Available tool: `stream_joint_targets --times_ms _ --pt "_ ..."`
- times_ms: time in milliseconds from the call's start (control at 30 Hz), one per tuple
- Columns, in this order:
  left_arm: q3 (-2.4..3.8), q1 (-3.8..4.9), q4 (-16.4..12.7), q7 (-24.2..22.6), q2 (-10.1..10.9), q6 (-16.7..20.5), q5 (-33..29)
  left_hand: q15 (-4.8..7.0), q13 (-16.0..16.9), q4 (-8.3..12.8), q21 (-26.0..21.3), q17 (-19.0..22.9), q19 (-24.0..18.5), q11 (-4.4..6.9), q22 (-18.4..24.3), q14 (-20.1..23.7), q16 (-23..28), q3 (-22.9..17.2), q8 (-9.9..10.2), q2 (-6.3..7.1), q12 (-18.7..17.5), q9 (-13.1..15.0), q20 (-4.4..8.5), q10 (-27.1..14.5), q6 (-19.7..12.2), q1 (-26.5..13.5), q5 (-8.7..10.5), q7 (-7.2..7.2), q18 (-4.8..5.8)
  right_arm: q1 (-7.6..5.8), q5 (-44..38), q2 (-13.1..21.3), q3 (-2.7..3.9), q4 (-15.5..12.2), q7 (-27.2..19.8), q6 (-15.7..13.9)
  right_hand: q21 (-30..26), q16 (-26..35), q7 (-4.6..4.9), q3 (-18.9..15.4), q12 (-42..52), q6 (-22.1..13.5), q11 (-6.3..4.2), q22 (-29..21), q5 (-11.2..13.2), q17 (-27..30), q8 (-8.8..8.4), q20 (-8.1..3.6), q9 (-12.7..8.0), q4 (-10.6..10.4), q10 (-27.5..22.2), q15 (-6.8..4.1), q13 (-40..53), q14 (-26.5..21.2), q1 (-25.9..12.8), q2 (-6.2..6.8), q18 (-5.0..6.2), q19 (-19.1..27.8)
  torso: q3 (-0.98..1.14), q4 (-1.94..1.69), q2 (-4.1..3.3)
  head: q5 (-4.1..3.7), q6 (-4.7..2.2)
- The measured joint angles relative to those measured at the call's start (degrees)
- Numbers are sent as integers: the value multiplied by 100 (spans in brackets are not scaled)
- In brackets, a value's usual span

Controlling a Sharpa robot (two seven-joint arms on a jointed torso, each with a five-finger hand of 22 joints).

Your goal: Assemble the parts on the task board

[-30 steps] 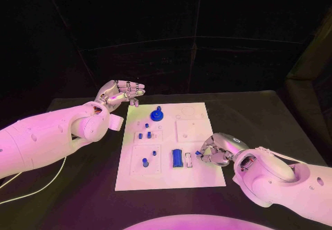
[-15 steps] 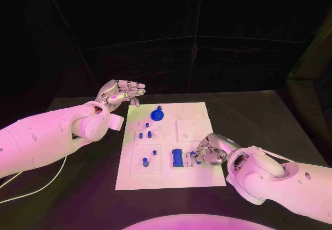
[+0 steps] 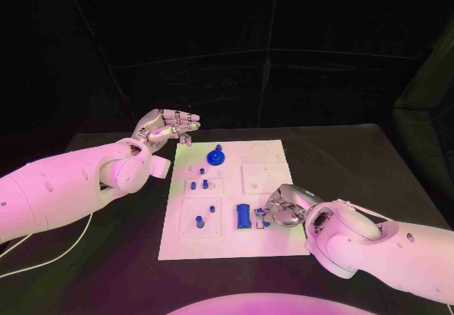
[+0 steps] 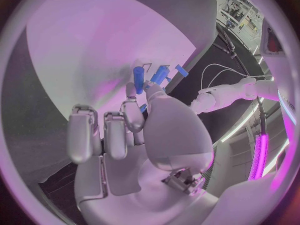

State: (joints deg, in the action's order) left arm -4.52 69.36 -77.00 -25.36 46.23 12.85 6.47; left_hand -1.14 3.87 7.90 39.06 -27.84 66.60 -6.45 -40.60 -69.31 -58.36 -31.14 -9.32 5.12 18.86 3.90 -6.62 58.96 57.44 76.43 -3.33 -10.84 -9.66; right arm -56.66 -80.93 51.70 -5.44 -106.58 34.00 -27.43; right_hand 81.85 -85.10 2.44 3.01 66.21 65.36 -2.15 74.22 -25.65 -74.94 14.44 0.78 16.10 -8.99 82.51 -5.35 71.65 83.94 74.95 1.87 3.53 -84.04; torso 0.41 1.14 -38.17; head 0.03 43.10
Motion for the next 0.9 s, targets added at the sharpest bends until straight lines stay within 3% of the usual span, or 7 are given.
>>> stream_joint_targets --times_ms 567,733,900 --pt "0 1 1 26 -9 -22 0 0 0 0 0 -1 0 0 0 0 0 0 0 0 0 0 0 0 0 0 0 0 0 -22 12 -125 18 87 61 252 22 1 -88 1 15 147 -50 33 1 1 133 -8 139 -157 52 -40 -4 -2 -181 64 1 9 -1 5 3 6 13" --pt "0 1 1 34 -10 -28 0 0 0 0 0 -1 0 0 0 0 0 0 0 0 0 0 0 0 0 0 0 0 0 -16 12 -131 10 96 73 291 22 1 -110 -54 37 169 -51 40 -1 1 153 -30 183 -307 53 -41 47 -2 -371 69 1 -13 -1 6 3 17 15" --pt "0 1 1 41 -11 -33 0 0 0 0 0 -1 0 0 -1 0 0 0 0 0 0 0 0 0 0 0 0 0 0 -4 13 -133 1 102 86 326 22 1 -111 -238 84 210 -52 40 165 2 150 -30 253 -490 93 -53 60 -14 -597 113 1 -13 -1 12 4 19 15"
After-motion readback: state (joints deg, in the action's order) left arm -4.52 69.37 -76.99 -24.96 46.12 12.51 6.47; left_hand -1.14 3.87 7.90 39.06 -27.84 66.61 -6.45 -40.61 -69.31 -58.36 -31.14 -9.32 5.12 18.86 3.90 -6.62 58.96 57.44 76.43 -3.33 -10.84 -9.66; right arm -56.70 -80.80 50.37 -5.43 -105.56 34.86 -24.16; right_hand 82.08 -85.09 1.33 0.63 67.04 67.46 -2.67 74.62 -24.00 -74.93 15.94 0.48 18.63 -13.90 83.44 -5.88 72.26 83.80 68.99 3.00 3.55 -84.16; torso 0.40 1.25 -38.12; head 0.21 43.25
